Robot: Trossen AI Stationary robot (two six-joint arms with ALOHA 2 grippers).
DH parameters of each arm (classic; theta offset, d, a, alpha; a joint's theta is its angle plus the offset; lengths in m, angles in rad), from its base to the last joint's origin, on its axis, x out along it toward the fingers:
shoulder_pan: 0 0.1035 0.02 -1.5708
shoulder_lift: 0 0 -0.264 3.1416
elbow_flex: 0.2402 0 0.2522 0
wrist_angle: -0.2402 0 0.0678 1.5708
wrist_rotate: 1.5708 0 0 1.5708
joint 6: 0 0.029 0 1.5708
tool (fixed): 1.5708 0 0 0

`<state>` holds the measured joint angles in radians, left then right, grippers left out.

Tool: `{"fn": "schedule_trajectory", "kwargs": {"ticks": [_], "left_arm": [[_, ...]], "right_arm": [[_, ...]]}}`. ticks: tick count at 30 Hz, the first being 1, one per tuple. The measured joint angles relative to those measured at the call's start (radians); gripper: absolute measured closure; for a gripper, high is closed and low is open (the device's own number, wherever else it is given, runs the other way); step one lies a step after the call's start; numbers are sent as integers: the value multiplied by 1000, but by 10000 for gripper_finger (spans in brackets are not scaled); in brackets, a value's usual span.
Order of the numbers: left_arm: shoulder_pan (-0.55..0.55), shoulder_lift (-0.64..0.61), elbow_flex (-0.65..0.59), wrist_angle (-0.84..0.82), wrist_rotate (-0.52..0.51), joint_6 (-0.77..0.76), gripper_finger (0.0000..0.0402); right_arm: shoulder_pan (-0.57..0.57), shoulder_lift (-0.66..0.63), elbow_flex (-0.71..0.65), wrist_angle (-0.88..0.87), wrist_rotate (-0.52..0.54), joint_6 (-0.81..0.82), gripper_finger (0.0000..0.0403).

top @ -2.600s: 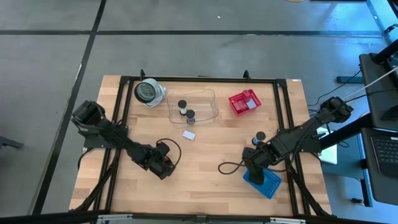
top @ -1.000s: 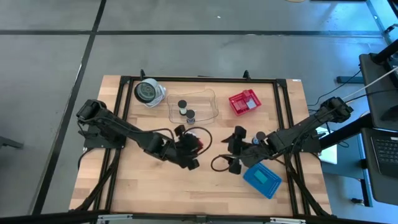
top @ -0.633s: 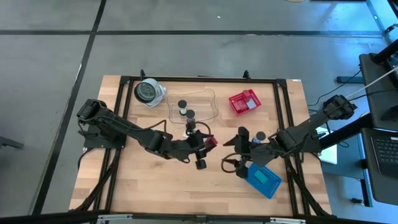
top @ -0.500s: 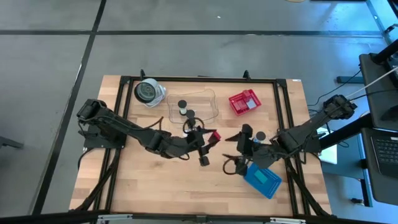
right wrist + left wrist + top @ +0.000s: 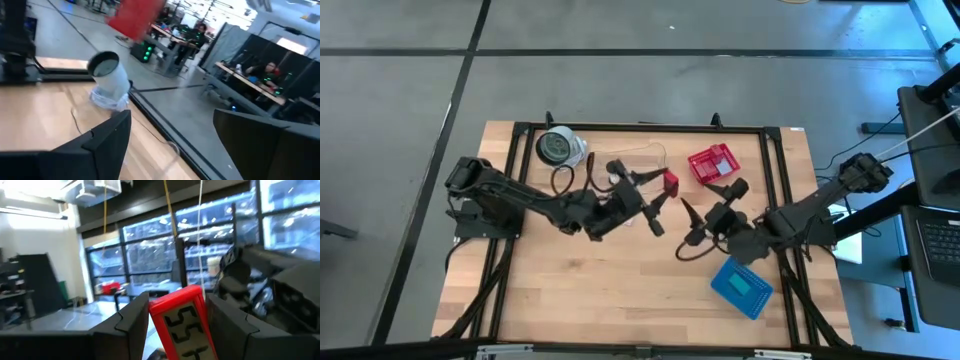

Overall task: Pick & Place Office items
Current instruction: Put the red digital timer into the blue bin

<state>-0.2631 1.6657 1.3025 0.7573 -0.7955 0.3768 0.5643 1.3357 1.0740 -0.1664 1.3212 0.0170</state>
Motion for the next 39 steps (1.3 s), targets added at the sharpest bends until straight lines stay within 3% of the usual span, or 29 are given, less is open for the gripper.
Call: {"fn": "schedule_trajectory", "kwargs": {"ticks": [6, 12, 17, 22, 31, 39], "left_arm": [[52, 0, -3, -1, 123, -67, 235], [49, 0, -3, 3, 127, -54, 235], [48, 0, -3, 8, 126, -42, 235], [48, 0, -3, 11, 125, -41, 234], [48, 0, -4, 11, 124, -38, 233], [49, 0, -4, 9, 112, -36, 234]], "right_arm": [[-64, 0, 0, 281, -212, -206, 117], [-95, 0, 0, 460, -260, -384, 117], [-119, 0, 0, 506, -368, -400, 117], [-129, 0, 0, 509, -364, -378, 132], [-130, 0, 0, 513, -351, -290, 234], [-130, 0, 0, 513, -257, -286, 339]]}}
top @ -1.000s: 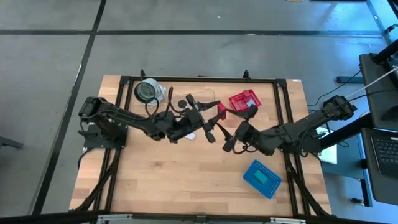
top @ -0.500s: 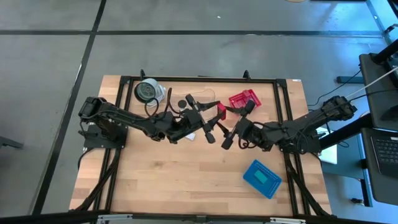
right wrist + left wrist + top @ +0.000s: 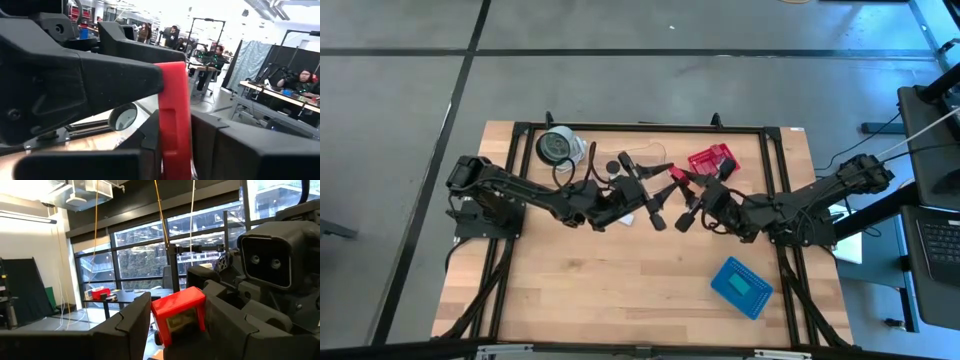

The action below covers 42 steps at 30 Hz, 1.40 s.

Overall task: Pick & Place Office items
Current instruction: Put the red digital timer into the blue bin

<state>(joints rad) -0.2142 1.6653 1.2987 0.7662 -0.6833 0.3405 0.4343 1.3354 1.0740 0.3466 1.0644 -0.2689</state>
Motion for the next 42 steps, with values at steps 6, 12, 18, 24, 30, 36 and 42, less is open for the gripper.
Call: {"fn": "schedule_trajectory", "kwargs": {"ticks": [6, 12, 18, 24, 30, 36, 42], "left_arm": [[0, 0, 0, 0, 1, 19, 233], [0, 0, 0, 0, -17, 151, 213], [-1, 1, 14, -3, -102, 284, 163], [-15, 2, 60, -50, -397, 354, 105], [-25, 1, 89, -208, -711, 376, 96], [-29, 1, 78, -381, -818, 350, 96], [-33, 2, 66, -426, -668, 200, 96]], "right_arm": [[0, 0, 0, 0, 0, 0, 349], [1, 1, 0, -7, 34, -1, 338], [1, 1, 0, -2, 51, -3, 348], [1, 0, 0, -15, 141, -42, 345], [2, -5, 0, -19, 333, -185, 345], [21, -6, 0, -53, 375, -200, 345], [-19, -6, 0, -215, 24, 133, 344]]}}
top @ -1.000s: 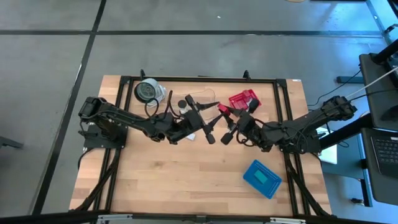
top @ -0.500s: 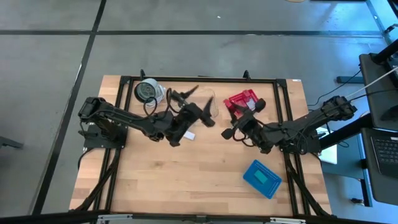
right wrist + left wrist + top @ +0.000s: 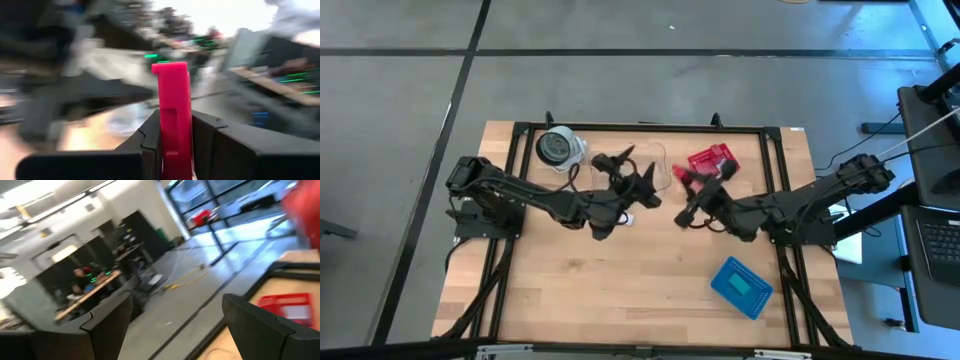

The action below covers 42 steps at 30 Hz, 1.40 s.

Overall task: Pick & Place Office items
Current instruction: Put the red digital timer into the blue bin

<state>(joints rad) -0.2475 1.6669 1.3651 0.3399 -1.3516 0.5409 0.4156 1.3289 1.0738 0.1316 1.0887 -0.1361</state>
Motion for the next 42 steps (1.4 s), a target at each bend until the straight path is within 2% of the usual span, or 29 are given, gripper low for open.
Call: {"fn": "schedule_trajectory", "kwargs": {"ticks": [5, 8, 13, 17, 19, 21, 23, 28, 35, 42], "left_arm": [[-50, 0, 0, -96, 27, -45, 96], [-91, 0, 0, -189, 70, -130, 96], [-146, 0, 0, -345, 273, -342, 96], [-164, 0, 0, -459, 500, -506, 96], [-163, 0, 0, -510, 599, -578, 96], [-163, 0, 0, -552, 649, -628, 96], [-163, 0, 0, -593, 644, -662, 96], [-163, 0, 0, -660, 551, -728, 96], [-164, 0, 0, -686, 564, -747, 96], [-164, 0, 0, -704, 570, -748, 96]], "right_arm": [[-6, -6, 0, -250, -248, 304, 344], [-15, -7, 0, -406, -416, 461, 344], [-31, -7, 0, -683, -748, 736, 344], [-28, -7, 0, -878, -1058, 958, 344], [-10, -7, 0, -933, -1173, 1037, 344], [15, -7, 0, -960, -1265, 1104, 343], [48, -7, 0, -971, -1347, 1169, 341], [137, 18, 0, -984, -1369, 1315, 337], [211, 133, 0, -1113, -1367, 1409, 335], [224, 253, -1, -1135, -1429, 1387, 335]]}}
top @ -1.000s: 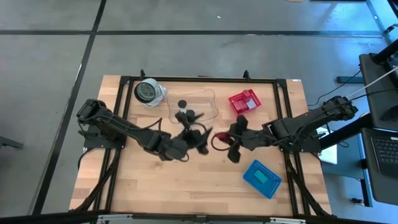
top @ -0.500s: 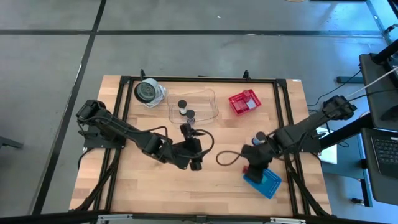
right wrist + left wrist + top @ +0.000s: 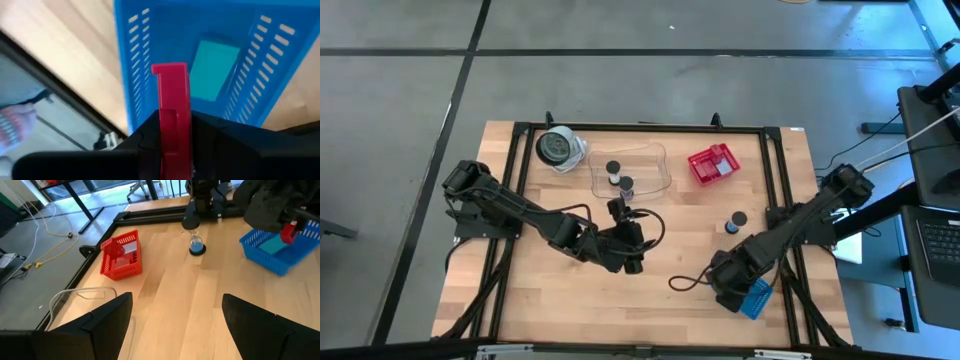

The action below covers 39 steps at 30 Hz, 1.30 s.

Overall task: Pick & Place Office items
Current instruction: Put the red digital timer into the blue bin, then put the white digital timer into the blue bin

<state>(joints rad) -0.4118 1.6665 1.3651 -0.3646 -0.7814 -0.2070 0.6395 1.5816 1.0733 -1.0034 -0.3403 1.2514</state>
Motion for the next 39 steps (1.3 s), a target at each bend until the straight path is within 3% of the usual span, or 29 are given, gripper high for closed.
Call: {"fn": "schedule_trajectory", "kwargs": {"ticks": [13, 17, 23, 25, 28, 32, 39], "left_arm": [[0, 0, 0, -49, 21, 0, 96], [0, 0, 0, -56, 21, 0, 96], [0, 0, 0, -89, 26, -3, 96], [0, 0, 0, -129, 70, -22, 96], [10, 0, 0, -200, 225, -33, 96], [26, 0, 0, -270, 413, -47, 96], [16, 0, 0, -332, 418, -137, 96]], "right_arm": [[-1, 135, 0, 1, 29, -63, 313], [-1, 135, 0, 0, 62, -63, 282], [-1, 134, 0, -3, 41, -85, 204], [-2, 125, 0, -11, -6, -85, 178], [-3, 98, 0, -11, -101, -89, 147], [-3, 32, 0, -10, -106, -92, 127], [-33, -122, 1, 19, 58, -83, 123]]}}
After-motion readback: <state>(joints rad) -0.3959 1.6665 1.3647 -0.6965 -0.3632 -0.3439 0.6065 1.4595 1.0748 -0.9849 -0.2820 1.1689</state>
